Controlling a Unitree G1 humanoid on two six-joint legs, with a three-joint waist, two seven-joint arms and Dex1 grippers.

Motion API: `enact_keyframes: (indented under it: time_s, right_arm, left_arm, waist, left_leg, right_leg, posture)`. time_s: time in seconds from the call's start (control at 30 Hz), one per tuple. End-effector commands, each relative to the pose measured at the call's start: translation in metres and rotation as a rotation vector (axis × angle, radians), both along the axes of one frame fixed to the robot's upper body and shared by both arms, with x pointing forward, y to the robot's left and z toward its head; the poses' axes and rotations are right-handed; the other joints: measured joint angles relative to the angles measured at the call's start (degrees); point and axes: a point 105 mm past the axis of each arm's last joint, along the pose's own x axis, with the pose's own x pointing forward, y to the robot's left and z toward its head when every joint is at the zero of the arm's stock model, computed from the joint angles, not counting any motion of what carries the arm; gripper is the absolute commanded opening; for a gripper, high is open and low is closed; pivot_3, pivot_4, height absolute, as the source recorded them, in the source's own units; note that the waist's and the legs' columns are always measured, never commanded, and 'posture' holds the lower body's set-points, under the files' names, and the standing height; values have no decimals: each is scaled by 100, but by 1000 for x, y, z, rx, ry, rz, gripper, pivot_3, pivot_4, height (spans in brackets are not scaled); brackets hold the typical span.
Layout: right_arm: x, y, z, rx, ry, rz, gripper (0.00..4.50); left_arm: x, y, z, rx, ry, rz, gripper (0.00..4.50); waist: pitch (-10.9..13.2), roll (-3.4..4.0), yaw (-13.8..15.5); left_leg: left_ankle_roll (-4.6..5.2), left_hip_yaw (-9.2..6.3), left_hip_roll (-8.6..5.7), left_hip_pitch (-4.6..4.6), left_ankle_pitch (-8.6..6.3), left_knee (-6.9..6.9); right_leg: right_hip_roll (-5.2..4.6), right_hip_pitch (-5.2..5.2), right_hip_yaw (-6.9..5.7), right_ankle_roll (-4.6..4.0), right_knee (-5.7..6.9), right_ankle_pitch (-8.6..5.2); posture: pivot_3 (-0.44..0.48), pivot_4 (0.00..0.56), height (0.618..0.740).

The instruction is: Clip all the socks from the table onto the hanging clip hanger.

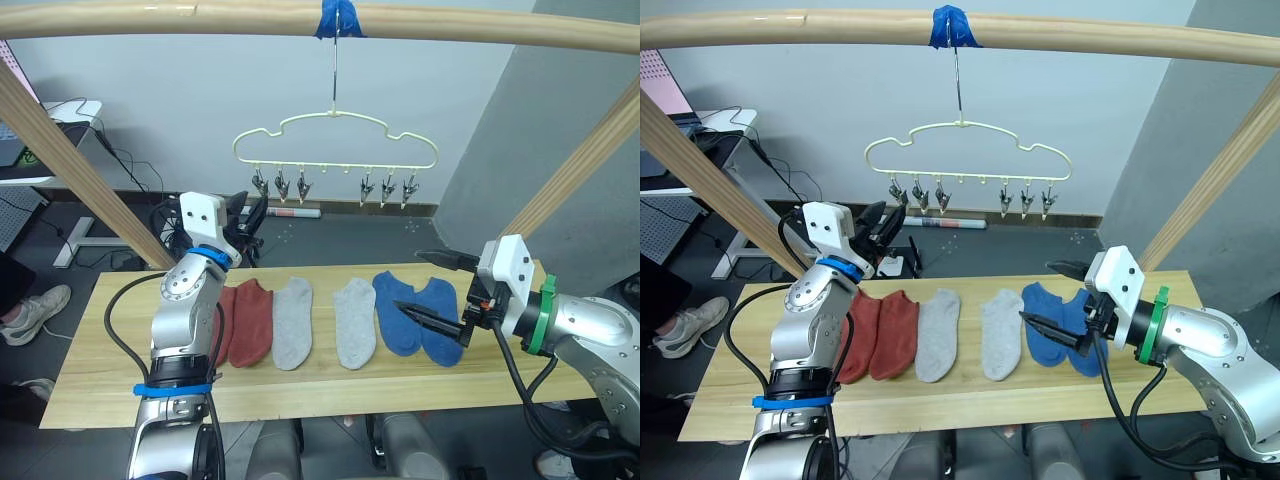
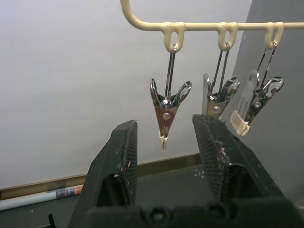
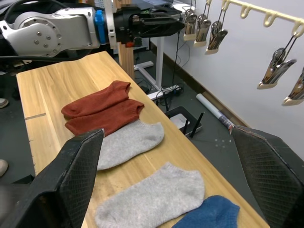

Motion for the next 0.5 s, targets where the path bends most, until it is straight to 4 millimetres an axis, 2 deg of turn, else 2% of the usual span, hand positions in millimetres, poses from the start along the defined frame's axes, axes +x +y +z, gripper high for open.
enact_keyframes:
  time_s: [0.03, 0.37, 0.5]
  right_arm:
    - [-3, 7, 13, 15, -56, 32, 4500]
    - [2, 21, 25, 54, -72, 98, 4500]
    - [3, 24, 26, 56, -73, 108, 4500]
  left_arm:
    - [1, 0, 17, -20, -69, 6, 2001]
    - [10, -4, 26, -29, -102, -11, 2001]
    - [12, -6, 29, -32, -115, -22, 2001]
  waist:
    - [12, -8, -25]
    - [19, -11, -53]
    - [19, -11, -51]
  left_leg:
    - [0, 0, 0, -1, 0, 0]
    - [0, -7, 0, -20, 0, -2]
    - [0, -9, 0, -62, 1, 2]
  right_leg:
    - [0, 0, 0, 1, -1, 0]
    - [0, -12, -9, 2, -8, 0]
    - [0, -54, -10, 7, -4, 4]
  posture:
    - [-285, 270, 740]
    - [-282, 264, 740]
    - [-278, 262, 740]
